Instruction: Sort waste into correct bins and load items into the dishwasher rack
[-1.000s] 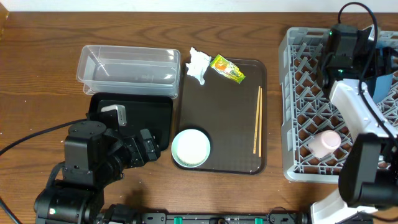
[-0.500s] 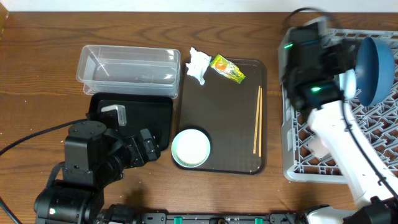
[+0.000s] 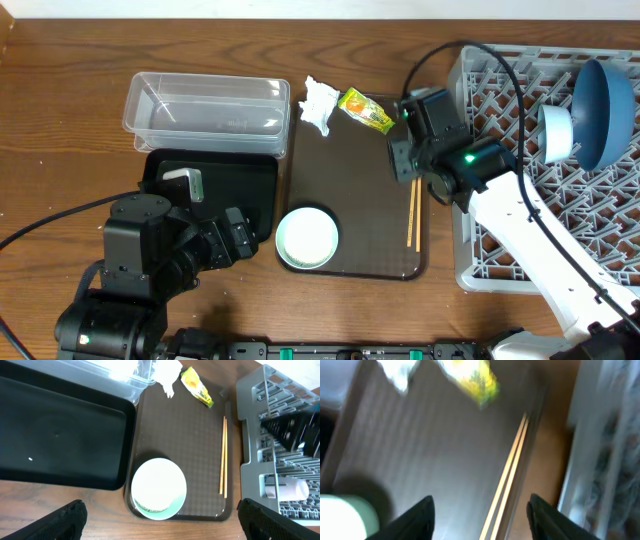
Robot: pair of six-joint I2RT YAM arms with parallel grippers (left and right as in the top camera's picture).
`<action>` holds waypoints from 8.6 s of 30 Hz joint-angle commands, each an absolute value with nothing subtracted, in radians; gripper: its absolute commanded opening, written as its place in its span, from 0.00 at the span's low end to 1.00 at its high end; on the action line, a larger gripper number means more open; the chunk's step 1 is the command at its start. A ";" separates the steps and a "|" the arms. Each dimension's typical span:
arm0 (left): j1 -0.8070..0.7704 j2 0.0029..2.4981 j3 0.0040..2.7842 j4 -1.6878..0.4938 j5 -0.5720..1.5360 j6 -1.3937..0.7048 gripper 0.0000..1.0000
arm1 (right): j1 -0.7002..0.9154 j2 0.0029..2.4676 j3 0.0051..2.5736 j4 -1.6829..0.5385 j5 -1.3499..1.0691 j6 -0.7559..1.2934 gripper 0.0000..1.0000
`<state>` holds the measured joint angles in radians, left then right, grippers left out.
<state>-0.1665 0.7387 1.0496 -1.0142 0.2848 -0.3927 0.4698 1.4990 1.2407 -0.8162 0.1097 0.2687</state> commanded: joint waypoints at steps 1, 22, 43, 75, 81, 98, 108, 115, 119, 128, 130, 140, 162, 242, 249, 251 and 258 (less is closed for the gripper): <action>-0.167 0.737 1.064 -1.013 0.278 -0.390 0.98 | 0.457 1.529 1.236 -0.896 0.046 0.453 0.54; -0.167 0.737 1.064 -1.013 0.278 -0.390 0.98 | 0.439 1.894 1.140 -0.714 0.125 0.598 0.38; -0.167 0.737 1.064 -1.013 0.278 -0.390 0.98 | 0.434 1.650 1.165 -0.723 0.041 0.464 0.01; -0.167 0.737 1.064 -1.013 0.278 -0.390 0.98 | 0.115 1.521 1.165 -0.663 -0.020 0.065 0.43; -0.167 0.737 1.064 -1.013 0.278 -0.390 0.98 | 0.281 1.490 1.164 -0.728 -0.020 0.141 0.44; -0.167 0.737 1.064 -1.013 0.278 -0.390 0.98 | 0.486 1.829 1.106 -0.666 0.313 0.448 0.32; -0.167 0.737 1.064 -1.013 0.278 -0.390 0.98 | 0.485 1.946 1.107 -0.666 0.215 0.455 0.01; -0.167 0.737 1.065 -1.013 0.278 -0.390 0.98 | 0.479 1.823 1.113 -0.677 0.201 0.397 0.01; -0.167 0.737 1.065 -1.013 0.278 -0.390 0.98 | 0.456 1.649 1.113 -0.676 0.195 0.363 0.01; -0.167 0.737 1.064 -1.013 0.278 -0.390 0.98 | 0.194 1.381 1.113 -0.619 0.239 0.194 0.01; -0.167 0.737 1.064 -1.013 0.278 -0.390 0.98 | 0.125 1.393 1.111 -0.593 0.149 0.122 0.01; -0.167 0.737 1.064 -1.013 0.278 -0.390 0.98 | 0.039 1.545 1.111 -0.547 -0.016 -0.089 0.03; -0.167 0.737 1.064 -1.013 0.278 -0.390 0.98 | 0.248 0.841 1.147 -0.783 -0.293 0.003 0.99; -0.167 0.737 1.064 -0.985 0.289 -0.451 0.98 | 0.121 0.006 0.006 -0.063 -0.117 0.014 0.99; -0.168 0.740 1.058 -0.951 0.299 -0.524 0.98 | 0.121 0.006 0.006 -0.063 -0.117 0.014 0.99; -0.183 0.766 1.046 -0.933 0.326 -0.488 0.98 | 0.121 0.006 0.006 -0.063 -0.117 0.014 0.99; -0.304 1.029 1.042 -1.009 0.303 -0.450 0.98 | 0.121 0.006 0.006 -0.063 -0.117 0.014 0.99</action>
